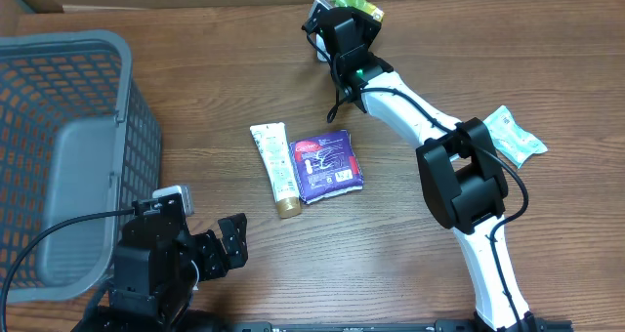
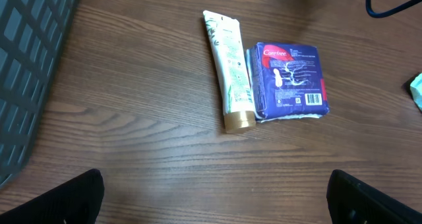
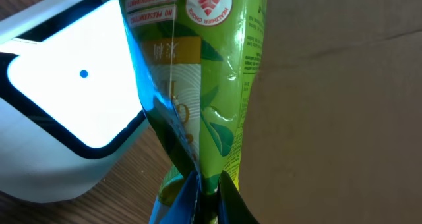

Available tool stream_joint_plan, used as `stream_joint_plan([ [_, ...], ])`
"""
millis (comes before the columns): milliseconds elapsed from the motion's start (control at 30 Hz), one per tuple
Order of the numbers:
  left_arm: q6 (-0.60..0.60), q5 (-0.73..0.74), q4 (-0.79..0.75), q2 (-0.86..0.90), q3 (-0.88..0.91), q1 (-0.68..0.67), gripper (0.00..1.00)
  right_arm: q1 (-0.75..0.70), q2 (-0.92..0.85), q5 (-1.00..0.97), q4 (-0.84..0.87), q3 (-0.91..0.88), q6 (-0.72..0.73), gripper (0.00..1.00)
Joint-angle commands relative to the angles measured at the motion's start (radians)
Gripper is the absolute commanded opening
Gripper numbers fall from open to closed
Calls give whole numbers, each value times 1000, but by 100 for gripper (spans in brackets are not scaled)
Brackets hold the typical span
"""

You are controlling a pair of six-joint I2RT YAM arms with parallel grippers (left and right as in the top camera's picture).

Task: Scan the item barcode
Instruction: 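Hold the green tea box over the scanner window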

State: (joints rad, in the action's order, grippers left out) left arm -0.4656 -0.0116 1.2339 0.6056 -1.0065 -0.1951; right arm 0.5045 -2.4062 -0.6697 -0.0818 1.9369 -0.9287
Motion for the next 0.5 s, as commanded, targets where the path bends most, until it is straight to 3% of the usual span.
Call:
stream_joint_plan([
  [0, -6, 5, 0, -11, 2, -5, 100, 4, 20, -8, 27, 13, 5, 4],
  [467, -6, 5, 0, -11, 2, -5, 100, 24, 50, -61, 8, 13, 26, 4],
])
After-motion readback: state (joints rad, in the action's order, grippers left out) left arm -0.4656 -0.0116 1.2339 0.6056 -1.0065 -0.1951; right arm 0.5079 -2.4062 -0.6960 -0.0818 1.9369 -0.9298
